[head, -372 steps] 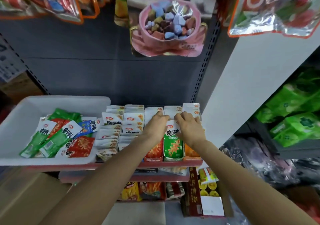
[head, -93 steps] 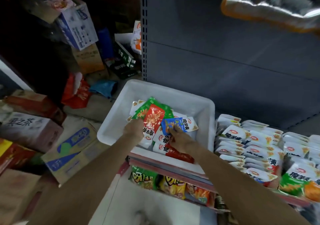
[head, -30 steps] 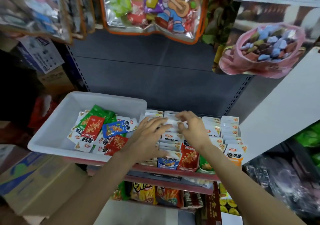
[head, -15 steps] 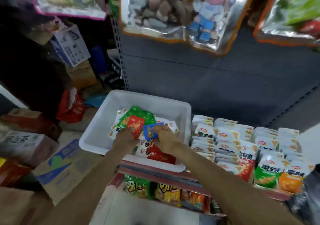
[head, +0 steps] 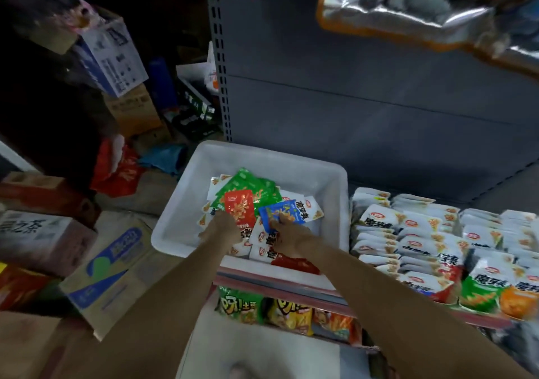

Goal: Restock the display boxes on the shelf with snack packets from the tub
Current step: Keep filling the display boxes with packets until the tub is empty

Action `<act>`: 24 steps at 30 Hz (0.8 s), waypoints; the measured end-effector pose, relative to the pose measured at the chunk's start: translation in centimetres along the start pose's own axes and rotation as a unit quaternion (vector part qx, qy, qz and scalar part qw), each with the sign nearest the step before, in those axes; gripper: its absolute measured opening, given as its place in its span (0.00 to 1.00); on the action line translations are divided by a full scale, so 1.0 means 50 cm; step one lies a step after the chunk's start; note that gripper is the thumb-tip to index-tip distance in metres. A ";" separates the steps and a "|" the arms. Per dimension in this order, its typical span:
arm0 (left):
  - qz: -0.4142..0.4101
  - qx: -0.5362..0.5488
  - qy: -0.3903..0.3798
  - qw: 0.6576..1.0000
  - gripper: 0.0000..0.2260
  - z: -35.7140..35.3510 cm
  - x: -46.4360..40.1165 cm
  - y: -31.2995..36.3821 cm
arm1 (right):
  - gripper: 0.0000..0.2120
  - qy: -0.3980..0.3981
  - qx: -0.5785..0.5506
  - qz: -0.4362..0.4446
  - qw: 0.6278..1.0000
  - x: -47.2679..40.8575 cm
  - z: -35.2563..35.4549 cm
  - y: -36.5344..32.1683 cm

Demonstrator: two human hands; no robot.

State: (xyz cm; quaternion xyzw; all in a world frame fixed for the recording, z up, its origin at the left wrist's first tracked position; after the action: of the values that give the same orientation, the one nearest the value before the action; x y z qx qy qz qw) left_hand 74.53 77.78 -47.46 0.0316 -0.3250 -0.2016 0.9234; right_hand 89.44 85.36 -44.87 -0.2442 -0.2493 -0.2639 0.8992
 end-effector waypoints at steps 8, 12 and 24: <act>-0.049 0.066 0.115 0.990 0.08 0.082 0.070 0.032 | 0.27 0.000 -0.038 0.023 0.999 0.006 0.022 0.002; -0.196 0.046 0.276 0.940 0.06 0.169 0.173 0.053 | 0.27 0.199 -0.154 0.037 0.967 0.058 0.134 0.005; -0.331 0.347 0.146 0.865 0.07 0.193 0.350 0.219 | 0.05 0.409 -0.112 0.091 0.901 0.316 0.270 0.078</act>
State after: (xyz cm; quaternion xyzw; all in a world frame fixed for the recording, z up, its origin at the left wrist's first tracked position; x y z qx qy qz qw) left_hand 84.85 81.66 -27.51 0.4846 -0.2061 -0.3624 0.7690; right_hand 99.12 90.39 -26.75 -0.2357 0.1957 -0.2835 0.9087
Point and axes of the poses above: each hand's wrist, its own x-axis away from the middle knuckle, its own z-axis out of the back of the hand, y = z × x, the point moved 7 cm from there along -x, towards the middle knuckle, and after that the axes turned 9 degrees about z, right-handed, at the moved point
